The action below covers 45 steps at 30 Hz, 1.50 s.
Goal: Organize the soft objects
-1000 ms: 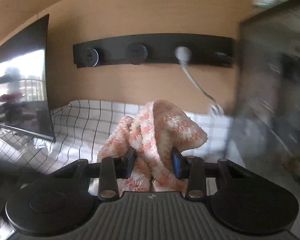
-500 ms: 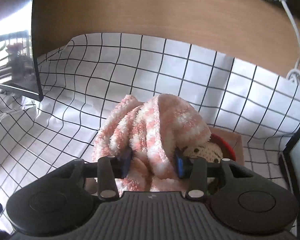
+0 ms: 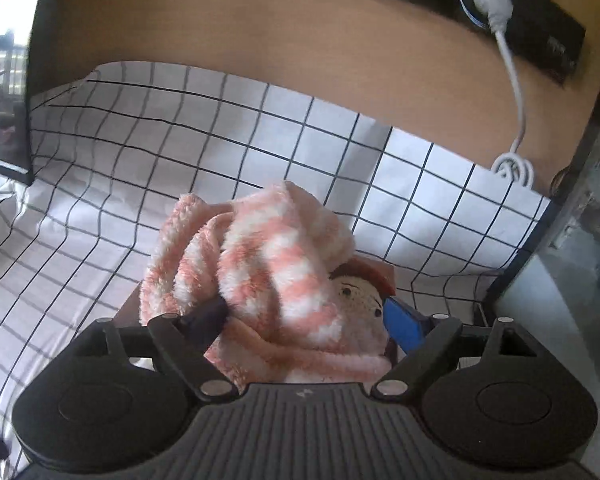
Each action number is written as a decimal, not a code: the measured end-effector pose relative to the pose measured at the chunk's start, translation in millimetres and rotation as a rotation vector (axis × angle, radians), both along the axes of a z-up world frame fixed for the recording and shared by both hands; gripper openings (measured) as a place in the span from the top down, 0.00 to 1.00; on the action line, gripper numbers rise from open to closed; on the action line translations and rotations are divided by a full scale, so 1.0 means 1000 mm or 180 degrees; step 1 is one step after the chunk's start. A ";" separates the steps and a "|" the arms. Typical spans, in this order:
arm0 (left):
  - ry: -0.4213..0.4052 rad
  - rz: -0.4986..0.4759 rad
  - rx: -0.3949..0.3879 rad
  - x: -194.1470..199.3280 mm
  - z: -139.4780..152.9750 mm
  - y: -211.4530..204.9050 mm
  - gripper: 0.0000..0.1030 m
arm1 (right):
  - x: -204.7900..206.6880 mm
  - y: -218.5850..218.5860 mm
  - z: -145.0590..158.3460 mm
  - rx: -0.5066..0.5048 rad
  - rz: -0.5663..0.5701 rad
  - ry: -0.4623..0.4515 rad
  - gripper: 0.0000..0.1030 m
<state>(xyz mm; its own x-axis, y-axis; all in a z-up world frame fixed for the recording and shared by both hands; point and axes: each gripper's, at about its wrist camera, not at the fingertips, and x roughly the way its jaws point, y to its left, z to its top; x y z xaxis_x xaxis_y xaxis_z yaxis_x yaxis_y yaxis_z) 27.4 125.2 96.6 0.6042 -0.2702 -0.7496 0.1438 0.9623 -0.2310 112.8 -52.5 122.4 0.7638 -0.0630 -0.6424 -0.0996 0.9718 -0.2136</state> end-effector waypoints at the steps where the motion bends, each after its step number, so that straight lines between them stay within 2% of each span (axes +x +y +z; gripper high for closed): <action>1: -0.0005 -0.0040 -0.0004 0.002 -0.002 -0.002 0.35 | -0.006 0.001 0.001 -0.0013 0.0016 -0.0005 0.16; 4: -0.0010 -0.0094 0.0014 0.004 -0.010 -0.007 0.35 | -0.026 -0.004 0.005 0.0013 -0.0053 -0.0025 0.16; 6: -0.0003 -0.0091 0.0061 0.002 -0.017 -0.011 0.35 | -0.046 -0.013 0.011 0.0152 -0.0159 -0.0092 0.15; 10: -0.0038 -0.0080 0.0149 -0.011 -0.033 -0.026 0.35 | -0.099 -0.035 0.010 0.0464 -0.0354 -0.0225 0.00; 12: -0.0121 -0.0021 0.0223 -0.021 -0.041 -0.037 0.35 | -0.119 -0.046 -0.002 0.0555 -0.0466 -0.0146 0.00; 16: -0.0145 0.0089 0.0339 -0.038 -0.061 -0.062 0.33 | -0.138 -0.065 -0.040 0.0634 -0.0514 0.0206 0.00; 18: -0.0311 0.0151 0.0555 -0.048 -0.066 -0.078 0.33 | -0.143 -0.071 -0.056 0.0646 -0.0488 0.0325 0.00; 22: -0.0550 0.0231 0.0803 -0.057 -0.079 -0.101 0.18 | -0.145 -0.077 -0.081 0.0703 -0.0371 0.0410 0.00; 24: -0.0614 0.0313 0.0776 -0.055 -0.082 -0.104 0.14 | -0.146 -0.078 -0.090 0.0658 -0.0342 0.0366 0.00; 28: -0.0668 0.0478 0.0777 -0.049 -0.084 -0.108 0.13 | -0.146 -0.081 -0.091 0.0667 -0.0401 0.0318 0.00; 38: -0.0695 0.0517 0.0827 -0.043 -0.086 -0.111 0.12 | -0.143 -0.083 -0.100 0.0671 -0.0399 0.0088 0.00; 45: -0.0689 0.0511 0.0824 -0.041 -0.086 -0.111 0.11 | -0.141 -0.083 -0.101 0.0677 -0.0399 0.0091 0.00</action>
<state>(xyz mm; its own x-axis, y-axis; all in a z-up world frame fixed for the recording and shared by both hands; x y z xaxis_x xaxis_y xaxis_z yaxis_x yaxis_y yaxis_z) -13.9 14.6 10.3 0.7755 0.0227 -0.6310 0.0050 0.9991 0.0421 -28.5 -135.1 21.6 0.7399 -0.0171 -0.6725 0.0214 0.9998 -0.0019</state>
